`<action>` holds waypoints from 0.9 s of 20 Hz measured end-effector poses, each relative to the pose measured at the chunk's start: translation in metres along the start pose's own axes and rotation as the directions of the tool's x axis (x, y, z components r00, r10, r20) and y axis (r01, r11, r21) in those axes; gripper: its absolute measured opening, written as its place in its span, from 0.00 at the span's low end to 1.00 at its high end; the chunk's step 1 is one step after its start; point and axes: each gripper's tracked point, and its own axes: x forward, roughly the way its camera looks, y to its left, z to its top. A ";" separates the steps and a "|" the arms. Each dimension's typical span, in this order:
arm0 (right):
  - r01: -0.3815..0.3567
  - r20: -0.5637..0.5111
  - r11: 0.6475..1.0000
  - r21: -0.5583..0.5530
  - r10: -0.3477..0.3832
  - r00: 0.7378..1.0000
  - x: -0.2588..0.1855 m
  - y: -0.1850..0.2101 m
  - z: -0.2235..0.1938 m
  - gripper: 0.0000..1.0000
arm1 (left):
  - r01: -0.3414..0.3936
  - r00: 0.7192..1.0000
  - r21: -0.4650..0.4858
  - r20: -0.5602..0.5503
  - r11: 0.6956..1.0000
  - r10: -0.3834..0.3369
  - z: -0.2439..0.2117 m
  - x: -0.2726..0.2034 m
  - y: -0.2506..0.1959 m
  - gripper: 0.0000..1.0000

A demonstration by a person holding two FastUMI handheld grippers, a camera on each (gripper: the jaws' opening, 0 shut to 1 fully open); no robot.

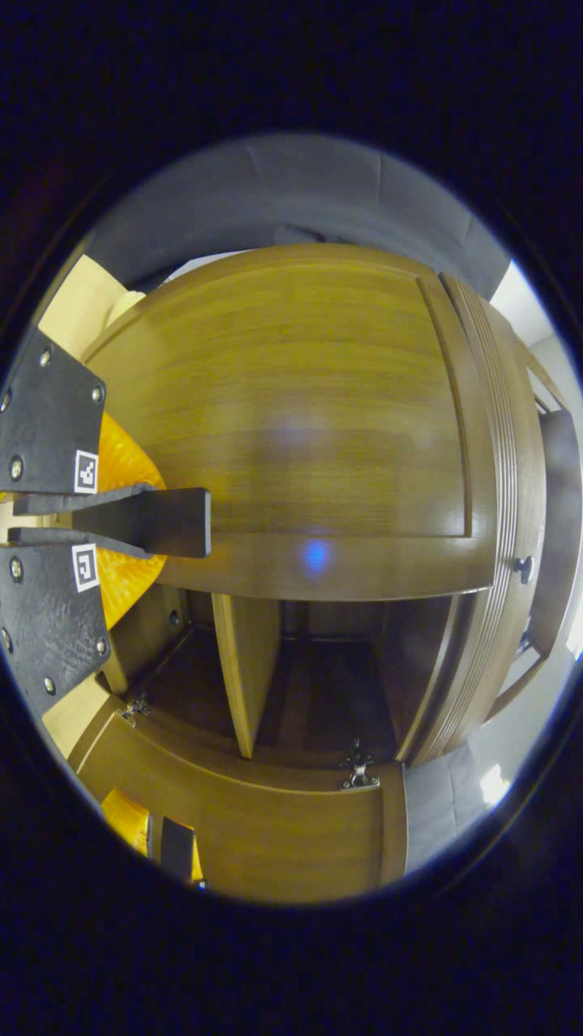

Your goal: Open the right door of the double-door shoe cabinet with the right hand, and open the left door with the left hand.

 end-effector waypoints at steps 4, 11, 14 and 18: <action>0.006 -0.017 1.000 -0.020 -0.006 1.000 -0.017 0.010 -0.011 0.94 | 0.005 1.000 -0.003 0.004 1.000 -0.005 0.002 -0.001 0.001 0.08; 0.040 -0.021 0.999 -0.026 -0.041 0.999 -0.031 0.015 -0.019 0.94 | 0.004 1.000 -0.014 0.017 1.000 -0.003 0.004 -0.003 0.002 0.08; 0.055 -0.017 0.998 -0.024 -0.055 0.998 -0.034 0.020 -0.017 0.94 | -0.003 1.000 -0.010 0.018 1.000 0.003 0.005 -0.004 0.003 0.07; 0.070 -0.002 0.997 -0.026 -0.070 0.998 -0.041 0.023 -0.014 0.97 | -0.027 0.999 -0.020 0.022 0.999 0.027 0.009 -0.007 0.005 0.08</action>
